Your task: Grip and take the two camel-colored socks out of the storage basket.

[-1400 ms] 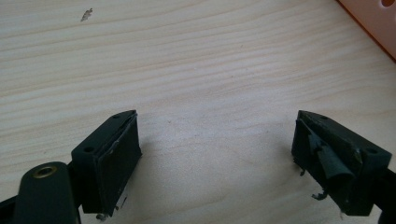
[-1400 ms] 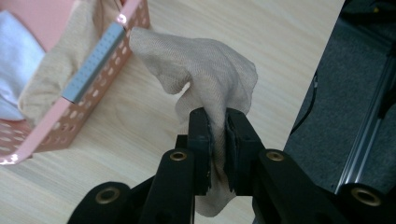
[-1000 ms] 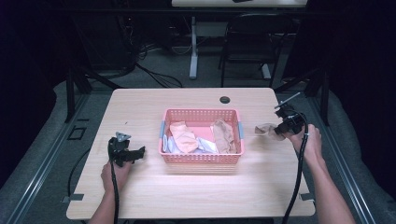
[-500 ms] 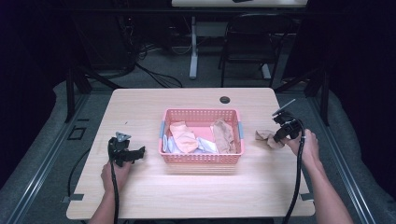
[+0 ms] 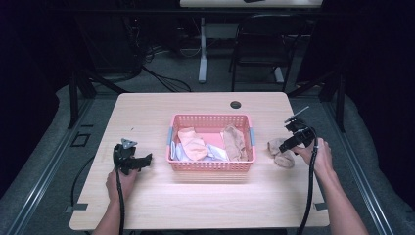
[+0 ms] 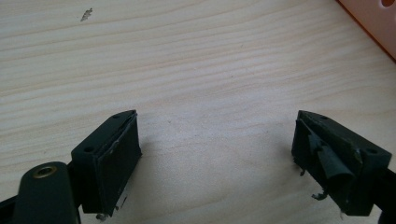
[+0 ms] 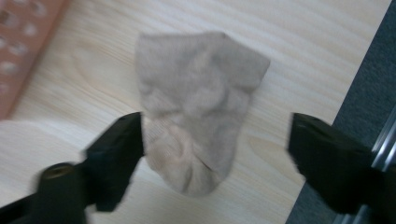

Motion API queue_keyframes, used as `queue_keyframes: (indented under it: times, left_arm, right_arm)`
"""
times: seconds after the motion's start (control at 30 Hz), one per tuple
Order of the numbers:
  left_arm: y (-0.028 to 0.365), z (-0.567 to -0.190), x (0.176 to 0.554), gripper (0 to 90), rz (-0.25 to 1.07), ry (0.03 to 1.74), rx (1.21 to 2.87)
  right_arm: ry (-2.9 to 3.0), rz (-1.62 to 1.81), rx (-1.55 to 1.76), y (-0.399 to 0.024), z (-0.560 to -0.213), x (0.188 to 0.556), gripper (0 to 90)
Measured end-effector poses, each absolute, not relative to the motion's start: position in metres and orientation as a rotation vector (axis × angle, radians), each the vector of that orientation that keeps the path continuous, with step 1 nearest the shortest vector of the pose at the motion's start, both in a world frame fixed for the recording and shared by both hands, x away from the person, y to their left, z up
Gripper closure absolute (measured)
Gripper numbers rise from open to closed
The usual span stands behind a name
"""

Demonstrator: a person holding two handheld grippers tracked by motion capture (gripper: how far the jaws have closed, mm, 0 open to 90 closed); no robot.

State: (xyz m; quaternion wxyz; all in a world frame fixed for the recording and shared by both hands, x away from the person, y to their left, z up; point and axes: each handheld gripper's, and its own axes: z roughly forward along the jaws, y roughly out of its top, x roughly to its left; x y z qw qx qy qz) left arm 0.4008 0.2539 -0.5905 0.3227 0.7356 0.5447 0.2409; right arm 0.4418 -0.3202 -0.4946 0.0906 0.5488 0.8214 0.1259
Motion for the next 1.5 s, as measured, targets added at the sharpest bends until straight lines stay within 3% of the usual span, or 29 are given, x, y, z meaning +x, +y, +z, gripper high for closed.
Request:
queue_keyframes:
  times: [0.03,0.07,0.73,1.5]
  left_arm:
    - [0.254,-0.591,0.401,14.9,0.632,1.430,1.931]
    - [0.254,-0.590,0.401,14.9,0.632,1.430,1.932]
    - [0.254,-0.591,0.401,14.9,0.632,1.430,1.931]
    - [0.254,-0.591,0.401,14.9,0.632,1.430,1.931]
  right_arm:
    - [2.463,0.432,1.617,-0.321,-0.485,0.440,3.9]
    - [2.459,0.465,1.617,-0.319,-0.481,0.439,0.0]
    - [2.501,0.734,1.341,-0.247,-0.432,0.436,0.0]
    - [2.615,0.733,1.191,-0.181,-0.443,0.468,0.0]
